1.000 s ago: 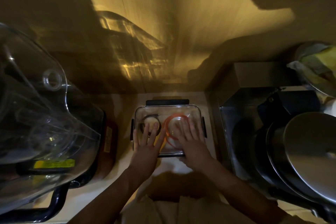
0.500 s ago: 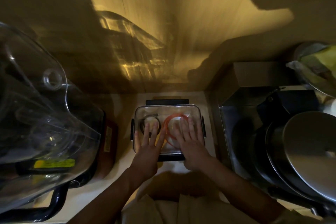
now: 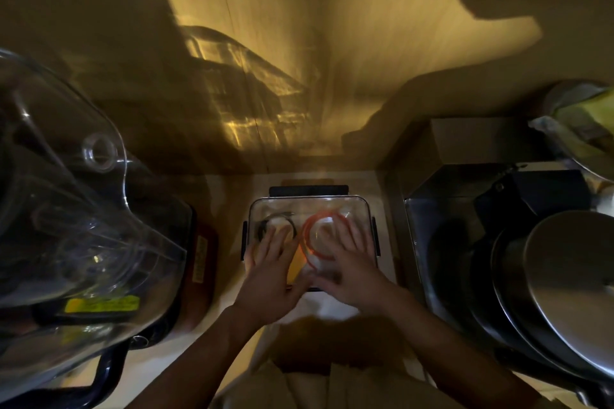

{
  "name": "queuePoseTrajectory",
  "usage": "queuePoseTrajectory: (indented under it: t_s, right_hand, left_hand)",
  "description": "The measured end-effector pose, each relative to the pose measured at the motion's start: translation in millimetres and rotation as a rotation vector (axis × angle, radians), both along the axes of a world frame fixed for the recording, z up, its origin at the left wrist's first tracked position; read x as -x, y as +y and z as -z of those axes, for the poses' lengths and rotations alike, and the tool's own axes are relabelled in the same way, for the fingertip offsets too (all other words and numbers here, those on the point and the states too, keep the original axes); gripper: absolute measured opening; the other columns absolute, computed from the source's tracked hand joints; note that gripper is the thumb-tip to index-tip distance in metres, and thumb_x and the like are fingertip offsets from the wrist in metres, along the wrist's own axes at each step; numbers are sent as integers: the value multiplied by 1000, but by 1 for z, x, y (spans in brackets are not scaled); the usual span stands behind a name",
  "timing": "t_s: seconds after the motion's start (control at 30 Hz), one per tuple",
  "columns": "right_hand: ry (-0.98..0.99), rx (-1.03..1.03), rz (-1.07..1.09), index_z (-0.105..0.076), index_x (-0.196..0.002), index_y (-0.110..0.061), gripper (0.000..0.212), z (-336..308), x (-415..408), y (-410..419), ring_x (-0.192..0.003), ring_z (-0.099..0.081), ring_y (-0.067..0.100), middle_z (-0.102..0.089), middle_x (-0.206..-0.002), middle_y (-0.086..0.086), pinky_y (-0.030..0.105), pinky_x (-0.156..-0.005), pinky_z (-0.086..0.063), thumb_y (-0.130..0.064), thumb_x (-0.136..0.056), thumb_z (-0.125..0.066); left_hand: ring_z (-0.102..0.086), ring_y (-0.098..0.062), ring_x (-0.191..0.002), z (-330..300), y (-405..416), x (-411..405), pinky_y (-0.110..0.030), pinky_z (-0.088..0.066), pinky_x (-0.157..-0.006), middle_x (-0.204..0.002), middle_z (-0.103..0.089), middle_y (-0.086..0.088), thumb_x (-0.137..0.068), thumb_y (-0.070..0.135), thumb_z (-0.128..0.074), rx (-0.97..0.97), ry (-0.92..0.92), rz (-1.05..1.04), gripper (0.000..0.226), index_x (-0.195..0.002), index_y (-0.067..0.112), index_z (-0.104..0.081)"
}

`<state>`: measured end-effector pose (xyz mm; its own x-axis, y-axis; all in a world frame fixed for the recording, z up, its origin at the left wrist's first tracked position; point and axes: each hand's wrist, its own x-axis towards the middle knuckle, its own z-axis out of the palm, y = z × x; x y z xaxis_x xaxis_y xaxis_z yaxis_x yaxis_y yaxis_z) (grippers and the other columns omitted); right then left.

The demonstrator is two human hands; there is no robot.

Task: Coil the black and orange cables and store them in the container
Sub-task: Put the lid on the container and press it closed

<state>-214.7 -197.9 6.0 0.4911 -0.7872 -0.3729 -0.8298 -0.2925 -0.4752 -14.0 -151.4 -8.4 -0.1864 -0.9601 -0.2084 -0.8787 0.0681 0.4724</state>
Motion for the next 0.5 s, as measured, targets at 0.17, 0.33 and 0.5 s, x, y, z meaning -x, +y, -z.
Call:
queuePoseTrajectory:
  t_s: [0.17,0.33,0.5]
  right_hand:
    - [0,63,109,3,-157,-25,89,9,-7,-37,-149,23,18,18,-164,-2,48,-120,11,-55,-92,-51]
    - [97,138,89,0,-157,-21,78,15,-17,-64,-150,19,16,11,-166,1,43,-120,14,-52,-97,-38]
    - [103,181,116,-4,-157,-22,73,22,-19,-64,-151,11,18,-2,-166,2,46,-119,13,-55,-98,-31]
  left_hand:
    - [0,-20,-152,0,-43,-3,-57,-9,-120,-166,-7,-4,-89,70,-26,82,-61,-37,81,-154,21,-22]
    - [15,-17,-150,-1,-79,-1,-50,7,-120,-165,10,-1,-73,81,-6,-66,-165,-31,102,-157,23,-2]
    - [6,-23,-152,11,-83,-3,-50,8,-118,-166,-1,-5,-75,78,-3,-51,-232,-31,99,-157,24,-3]
